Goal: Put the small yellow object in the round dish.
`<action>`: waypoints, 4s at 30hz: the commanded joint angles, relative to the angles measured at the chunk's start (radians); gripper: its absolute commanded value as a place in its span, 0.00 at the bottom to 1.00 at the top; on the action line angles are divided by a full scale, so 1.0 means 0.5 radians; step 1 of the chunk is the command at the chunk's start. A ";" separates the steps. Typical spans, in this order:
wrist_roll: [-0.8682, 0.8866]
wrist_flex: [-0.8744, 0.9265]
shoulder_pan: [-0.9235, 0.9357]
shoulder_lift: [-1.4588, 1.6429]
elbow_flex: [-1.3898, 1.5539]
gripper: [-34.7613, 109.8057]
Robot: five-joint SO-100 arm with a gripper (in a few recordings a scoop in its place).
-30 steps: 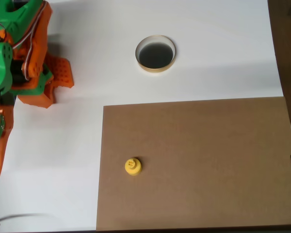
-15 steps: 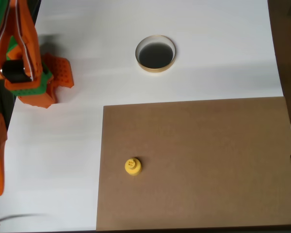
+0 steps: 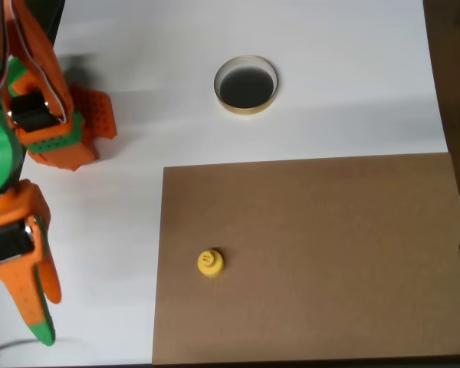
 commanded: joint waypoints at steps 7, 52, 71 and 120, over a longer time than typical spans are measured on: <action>0.021 0.080 -0.043 -0.423 -0.390 0.42; 0.135 0.831 -0.969 -1.684 -1.331 0.42; 0.301 0.850 -1.147 -1.890 -1.396 0.40; 0.166 1.062 -1.255 -1.795 -1.727 0.24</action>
